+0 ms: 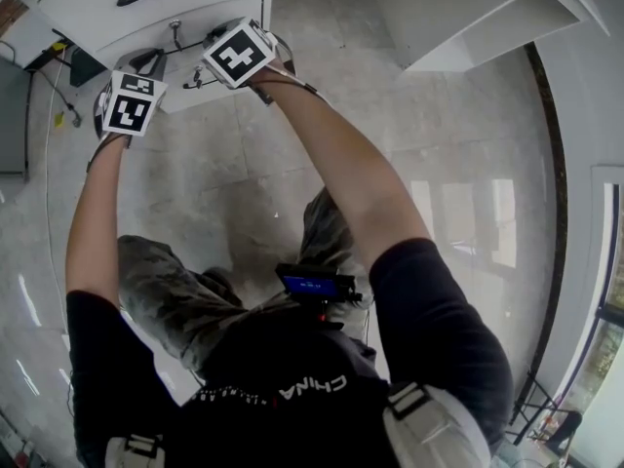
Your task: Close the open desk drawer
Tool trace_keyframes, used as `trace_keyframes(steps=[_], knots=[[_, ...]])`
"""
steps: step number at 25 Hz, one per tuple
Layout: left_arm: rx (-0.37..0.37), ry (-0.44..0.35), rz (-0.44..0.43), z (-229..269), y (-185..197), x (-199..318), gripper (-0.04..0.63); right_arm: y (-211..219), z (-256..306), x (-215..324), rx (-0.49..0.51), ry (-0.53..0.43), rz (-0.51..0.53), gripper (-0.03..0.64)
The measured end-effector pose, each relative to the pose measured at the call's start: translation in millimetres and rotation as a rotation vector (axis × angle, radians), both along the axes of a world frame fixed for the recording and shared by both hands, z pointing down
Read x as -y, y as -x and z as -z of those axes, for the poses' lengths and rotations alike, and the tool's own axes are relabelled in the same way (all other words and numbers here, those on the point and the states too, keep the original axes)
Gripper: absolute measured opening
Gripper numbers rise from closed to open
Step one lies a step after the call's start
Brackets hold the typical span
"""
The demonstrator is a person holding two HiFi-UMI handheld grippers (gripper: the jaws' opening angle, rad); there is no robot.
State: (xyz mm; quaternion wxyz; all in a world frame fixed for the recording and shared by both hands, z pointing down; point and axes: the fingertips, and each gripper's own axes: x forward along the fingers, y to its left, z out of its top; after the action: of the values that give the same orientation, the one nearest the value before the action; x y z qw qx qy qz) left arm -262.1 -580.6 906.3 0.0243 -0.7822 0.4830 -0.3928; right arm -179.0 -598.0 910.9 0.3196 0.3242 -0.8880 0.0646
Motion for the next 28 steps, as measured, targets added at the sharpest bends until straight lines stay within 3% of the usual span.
trace_keyframes(steps=[8, 13, 20, 25, 28], knots=[[0.069, 0.083, -0.005, -2.6, -3.4, -2.8, 0.049, -1.6, 2.0, -2.3, -0.103, 0.012, 0.018, 0.066], [0.094, 0.046, -0.01, 0.3, -6.1, -11.8, 0.048, -6.7, 6.5, -13.1, -0.098, -0.015, 0.037, 0.041], [-0.005, -0.025, -0.039, -0.3, -23.9, -41.1, 0.023, -14.9, 12.1, -33.3, -0.022, -0.078, 0.071, 0.029], [-0.144, -0.042, 0.053, -30.4, -19.4, -67.9, 0.012, -23.9, -17.9, -55.2, -0.007, -0.111, 0.066, 0.018], [-0.129, -0.028, 0.044, -52.0, -20.4, -79.7, 0.012, -35.7, -54.3, -72.8, -0.008, -0.068, 0.053, 0.017]])
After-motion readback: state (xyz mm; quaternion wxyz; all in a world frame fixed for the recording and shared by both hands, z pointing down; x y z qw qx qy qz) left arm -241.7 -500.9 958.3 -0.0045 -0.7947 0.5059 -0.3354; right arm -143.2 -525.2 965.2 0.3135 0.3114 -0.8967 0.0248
